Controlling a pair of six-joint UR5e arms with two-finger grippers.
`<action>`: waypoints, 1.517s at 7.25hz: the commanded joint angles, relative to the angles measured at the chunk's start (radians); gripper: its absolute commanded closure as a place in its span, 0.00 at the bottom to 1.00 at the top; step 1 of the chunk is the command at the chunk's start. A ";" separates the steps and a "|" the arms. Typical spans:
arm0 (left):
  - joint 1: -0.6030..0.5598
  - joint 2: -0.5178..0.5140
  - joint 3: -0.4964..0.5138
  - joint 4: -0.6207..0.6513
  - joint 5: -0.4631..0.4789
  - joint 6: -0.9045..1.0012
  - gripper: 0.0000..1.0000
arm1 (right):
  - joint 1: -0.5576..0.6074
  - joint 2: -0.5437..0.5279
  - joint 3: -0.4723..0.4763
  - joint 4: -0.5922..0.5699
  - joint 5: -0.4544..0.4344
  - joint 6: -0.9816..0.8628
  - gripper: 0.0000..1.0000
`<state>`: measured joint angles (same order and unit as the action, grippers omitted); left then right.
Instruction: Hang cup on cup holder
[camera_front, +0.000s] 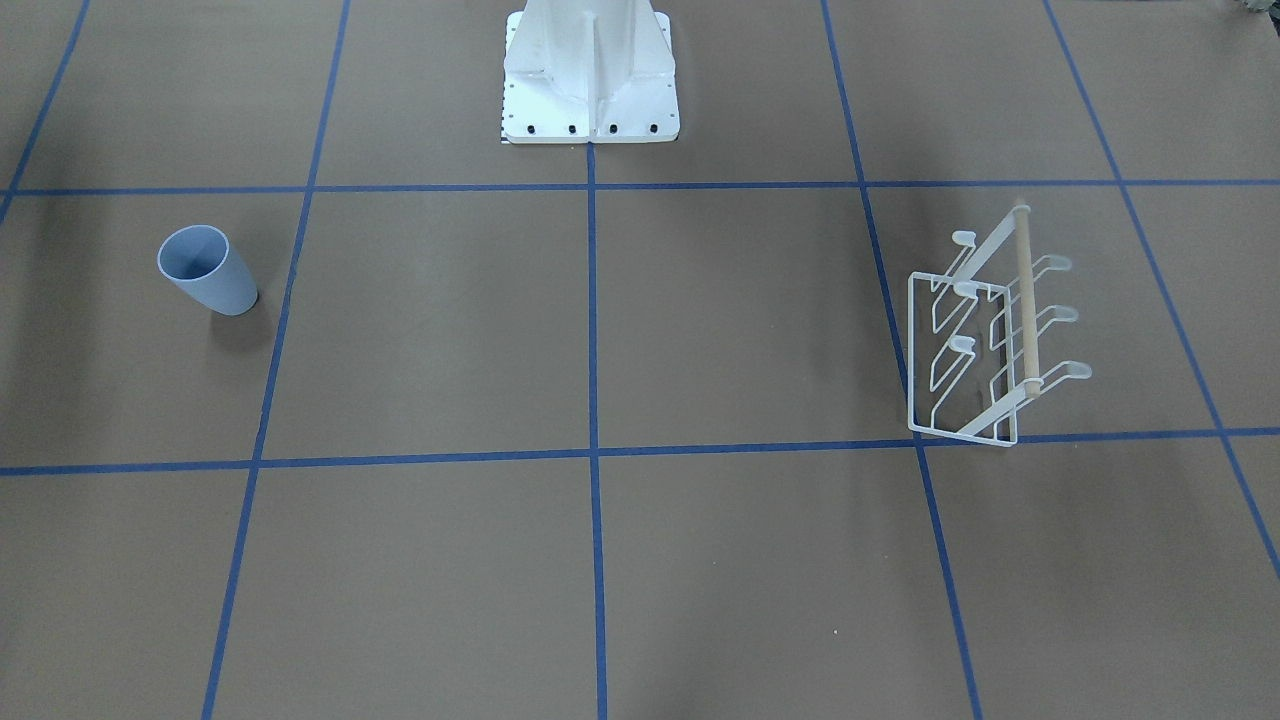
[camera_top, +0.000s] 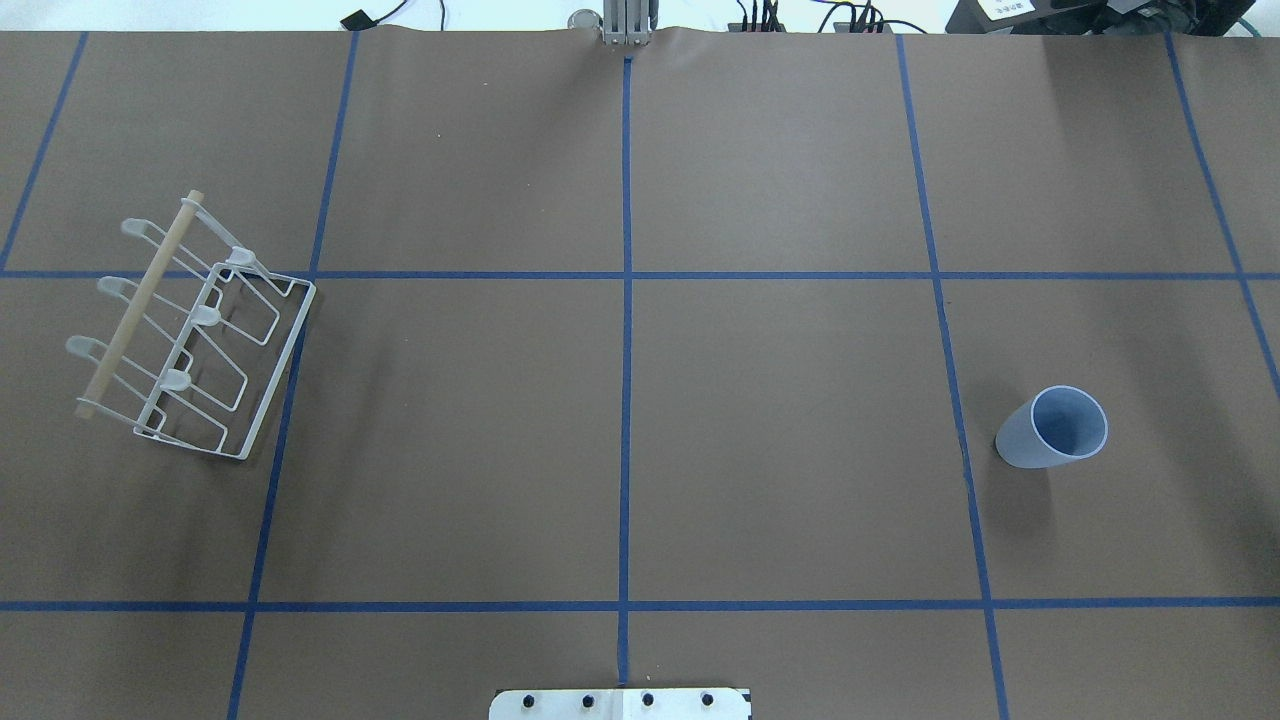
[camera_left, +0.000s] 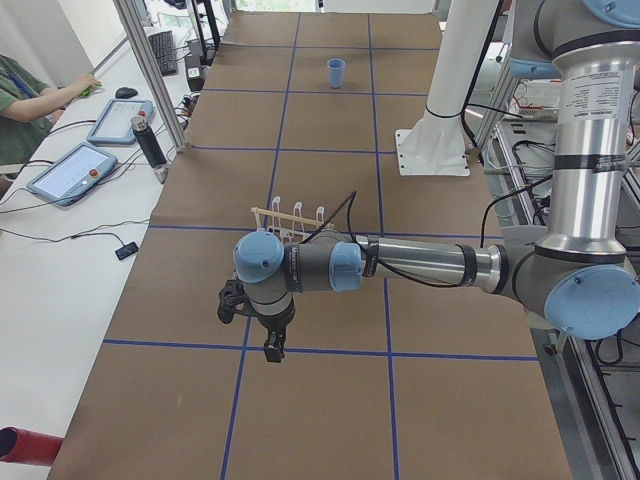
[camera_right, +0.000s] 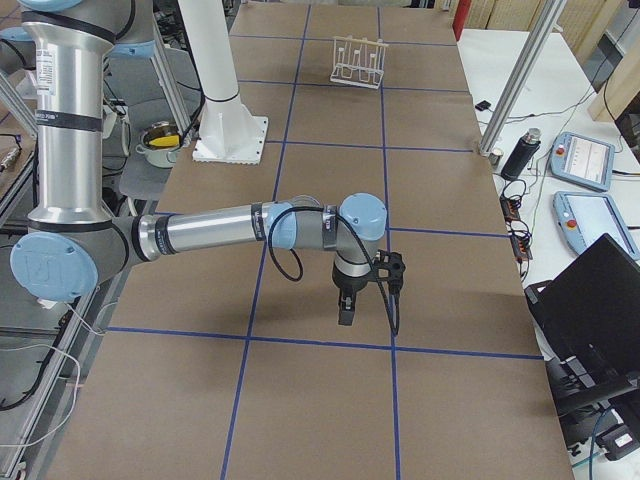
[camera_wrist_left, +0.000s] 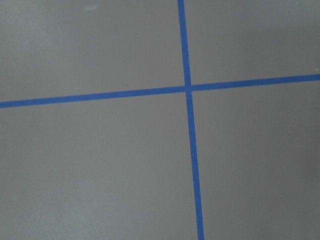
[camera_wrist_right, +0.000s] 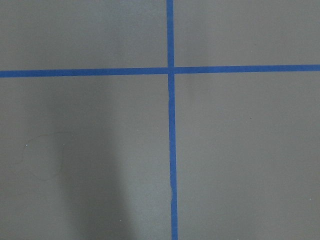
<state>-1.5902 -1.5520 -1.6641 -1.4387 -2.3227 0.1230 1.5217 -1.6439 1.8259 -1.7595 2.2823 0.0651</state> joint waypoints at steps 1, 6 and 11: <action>0.001 0.003 0.001 0.001 0.000 0.000 0.01 | 0.003 0.001 0.000 0.000 -0.001 -0.005 0.00; 0.003 -0.011 -0.009 0.003 0.002 0.003 0.01 | 0.002 0.039 0.032 0.009 -0.004 0.001 0.00; 0.012 -0.011 -0.068 -0.006 -0.006 0.010 0.01 | -0.153 0.148 0.038 0.150 0.152 0.142 0.00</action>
<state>-1.5792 -1.5688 -1.7332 -1.4431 -2.3291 0.1284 1.4295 -1.5003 1.8561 -1.6861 2.3728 0.1180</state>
